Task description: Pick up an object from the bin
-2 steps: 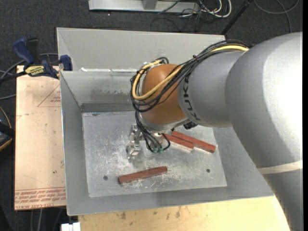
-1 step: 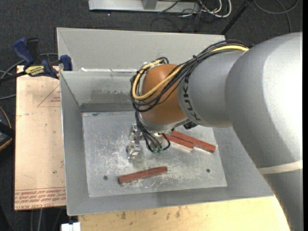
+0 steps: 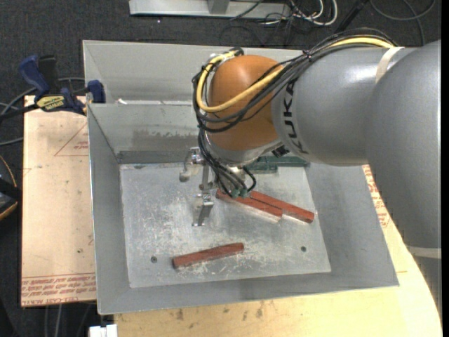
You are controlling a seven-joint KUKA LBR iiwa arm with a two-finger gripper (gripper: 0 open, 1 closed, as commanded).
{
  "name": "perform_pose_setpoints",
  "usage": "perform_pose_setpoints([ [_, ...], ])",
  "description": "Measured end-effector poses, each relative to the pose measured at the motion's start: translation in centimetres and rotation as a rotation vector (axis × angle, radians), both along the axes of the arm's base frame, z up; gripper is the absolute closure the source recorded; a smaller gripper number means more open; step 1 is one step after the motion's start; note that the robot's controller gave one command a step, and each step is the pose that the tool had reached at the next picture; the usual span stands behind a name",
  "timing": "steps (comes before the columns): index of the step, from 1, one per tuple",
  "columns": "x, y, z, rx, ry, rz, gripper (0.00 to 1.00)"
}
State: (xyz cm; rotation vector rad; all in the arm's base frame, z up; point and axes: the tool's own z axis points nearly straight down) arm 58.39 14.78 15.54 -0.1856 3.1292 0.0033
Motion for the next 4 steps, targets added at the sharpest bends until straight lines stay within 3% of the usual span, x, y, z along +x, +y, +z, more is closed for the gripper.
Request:
perform_pose_setpoints([
  [1,-0.1,0.0,-0.2,-0.001,0.004,-0.001,0.00],
  [2,-5.9,-0.7,-7.4,0.003,-0.001,0.051,1.00],
  [3,-5.9,-0.7,-7.4,0.004,-0.003,0.051,1.00],
  [4,-5.5,-0.6,4.8,-0.001,0.002,0.070,0.00],
])
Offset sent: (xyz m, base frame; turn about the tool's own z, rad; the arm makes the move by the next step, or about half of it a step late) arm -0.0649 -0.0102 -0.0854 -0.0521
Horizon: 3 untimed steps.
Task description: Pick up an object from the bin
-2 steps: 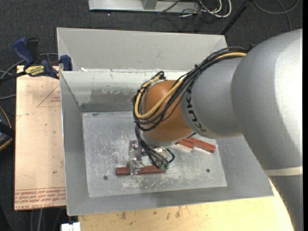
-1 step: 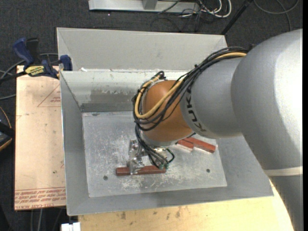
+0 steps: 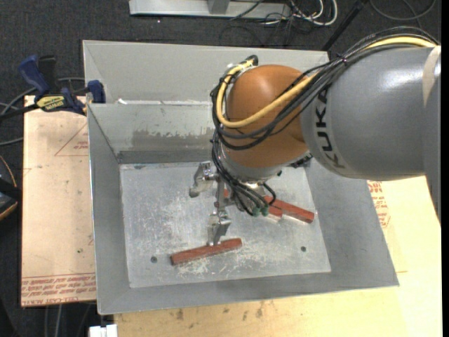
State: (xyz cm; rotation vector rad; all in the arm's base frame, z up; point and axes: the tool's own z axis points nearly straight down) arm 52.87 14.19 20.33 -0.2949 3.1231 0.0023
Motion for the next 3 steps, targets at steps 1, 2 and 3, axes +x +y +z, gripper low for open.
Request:
perform_pose_setpoints([
  [1,0.2,0.0,0.2,0.001,-0.006,0.000,0.00],
  [2,-0.1,0.0,0.1,0.000,0.000,0.010,0.00],
  [3,1.8,1.7,1.8,-0.001,0.002,0.268,0.00],
])
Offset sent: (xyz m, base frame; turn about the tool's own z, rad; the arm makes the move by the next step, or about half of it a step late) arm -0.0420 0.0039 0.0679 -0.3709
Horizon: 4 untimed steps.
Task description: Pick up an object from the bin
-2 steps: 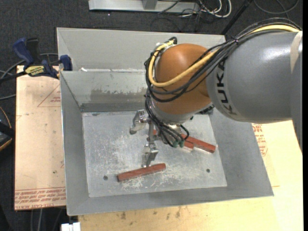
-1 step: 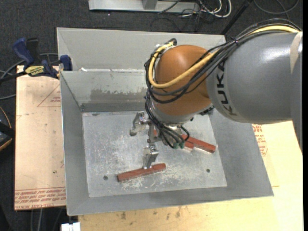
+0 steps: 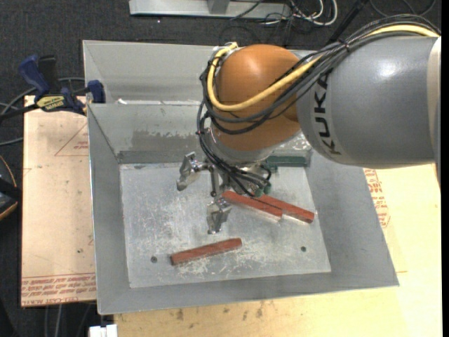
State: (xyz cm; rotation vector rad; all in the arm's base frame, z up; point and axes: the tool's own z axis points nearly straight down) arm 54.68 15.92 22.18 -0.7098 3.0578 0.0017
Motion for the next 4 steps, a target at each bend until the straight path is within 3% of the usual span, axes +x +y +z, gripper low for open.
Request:
perform_pose_setpoints([
  [1,-2.3,-2.9,-4.4,0.002,-0.005,-0.003,0.00],
  [2,-2.4,-1.6,-14.5,0.005,-0.011,0.169,1.00],
  [3,-2.4,-1.6,-14.5,0.005,-0.011,0.169,1.00],
  [4,-0.2,-0.6,-0.3,0.000,-0.001,0.302,1.00],
])
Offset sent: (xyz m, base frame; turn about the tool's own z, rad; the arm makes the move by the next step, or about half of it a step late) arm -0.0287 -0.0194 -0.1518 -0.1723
